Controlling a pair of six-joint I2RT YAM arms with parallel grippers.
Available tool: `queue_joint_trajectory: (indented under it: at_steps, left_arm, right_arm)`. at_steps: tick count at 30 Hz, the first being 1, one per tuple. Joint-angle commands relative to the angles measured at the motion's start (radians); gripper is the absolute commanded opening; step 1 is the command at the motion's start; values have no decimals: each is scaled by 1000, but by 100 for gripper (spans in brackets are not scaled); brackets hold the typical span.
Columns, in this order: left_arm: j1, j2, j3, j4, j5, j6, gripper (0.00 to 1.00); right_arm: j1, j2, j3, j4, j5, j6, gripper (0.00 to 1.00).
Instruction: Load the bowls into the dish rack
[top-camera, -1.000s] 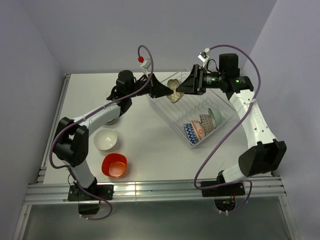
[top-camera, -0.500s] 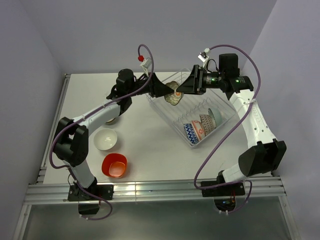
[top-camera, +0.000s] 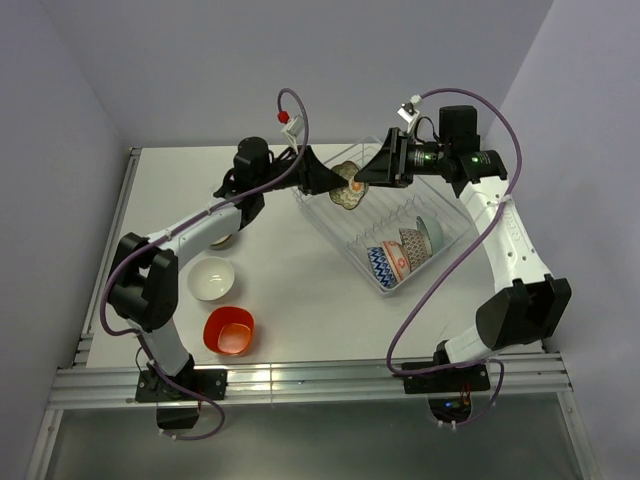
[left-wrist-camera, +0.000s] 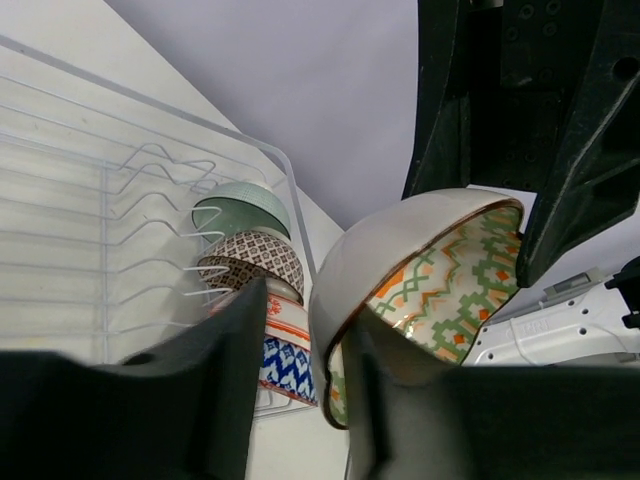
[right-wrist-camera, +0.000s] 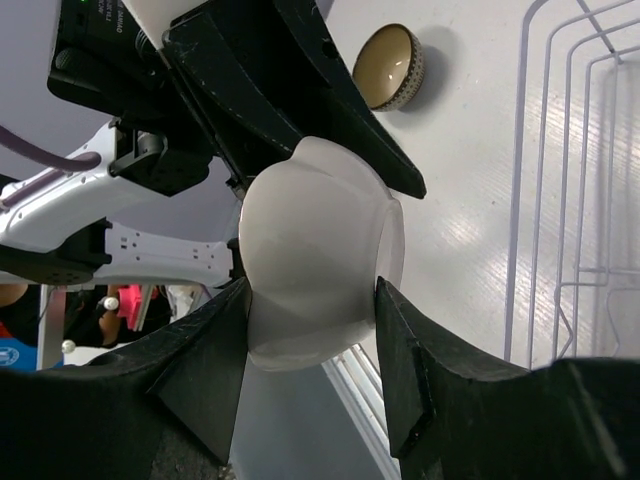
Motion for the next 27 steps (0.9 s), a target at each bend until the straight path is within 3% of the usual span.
queue_joint_trajectory:
  at_steps: [1, 3, 4, 6, 7, 10, 13, 19, 27]
  left_arm:
    - [-2, 10, 48, 22, 19, 8, 32]
    - [-2, 13, 48, 40, 28, -9, 24]
    - [-2, 15, 50, 50, 30, -16, 15]
    - [-1, 18, 53, 65, 33, -36, 6]
    - [-1, 24, 56, 71, 33, -43, 1]
    - [1, 30, 59, 88, 31, -69, 0]
    - [4, 38, 64, 99, 33, -83, 0]
    - [4, 45, 65, 117, 25, -104, 0]
    - [10, 58, 65, 171, 7, -174, 0]
  right_arm:
    - [-5, 2, 52, 49, -48, 14, 0]
    - [-3, 7, 56, 40, -45, 15, 0]
    - [0, 10, 56, 34, -42, 14, 17]
    - [0, 12, 53, 23, -29, 11, 39]
    - [0, 13, 52, 20, -25, 8, 56]
    - [1, 12, 44, 6, -18, -5, 75]
    - [1, 15, 39, 1, -22, -9, 88]
    - [9, 19, 35, -26, -6, -34, 90]
    - [15, 12, 10, -6, 37, -38, 86]
